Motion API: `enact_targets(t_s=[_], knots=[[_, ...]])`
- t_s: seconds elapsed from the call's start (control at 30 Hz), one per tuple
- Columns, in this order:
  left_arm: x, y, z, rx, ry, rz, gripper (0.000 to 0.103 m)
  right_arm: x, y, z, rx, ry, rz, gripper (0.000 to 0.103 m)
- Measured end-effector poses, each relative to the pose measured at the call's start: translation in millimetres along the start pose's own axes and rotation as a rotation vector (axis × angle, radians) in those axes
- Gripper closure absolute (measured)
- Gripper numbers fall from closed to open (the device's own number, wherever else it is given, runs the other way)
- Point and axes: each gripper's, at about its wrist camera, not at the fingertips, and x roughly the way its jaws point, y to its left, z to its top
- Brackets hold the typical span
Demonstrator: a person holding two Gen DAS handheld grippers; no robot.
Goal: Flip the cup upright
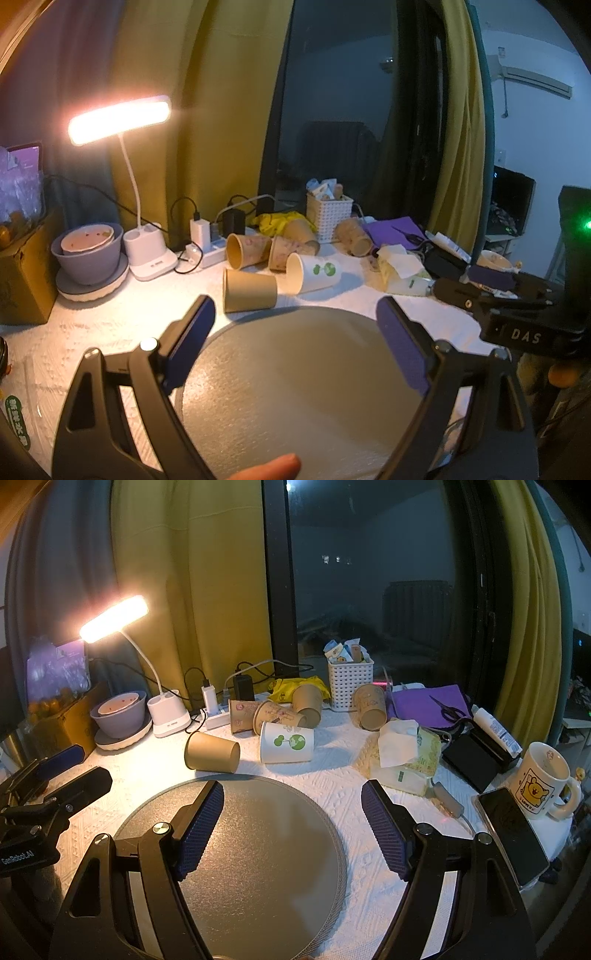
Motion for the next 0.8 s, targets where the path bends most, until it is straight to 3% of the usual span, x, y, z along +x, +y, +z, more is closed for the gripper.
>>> enact_targets(t_s=[0.8], knots=[[-11.7,-4.3,3.3,0.015,-0.033,0.004,0.013,-7.1,0.7,2.8,0.000,-0.017,0.002,0.023]])
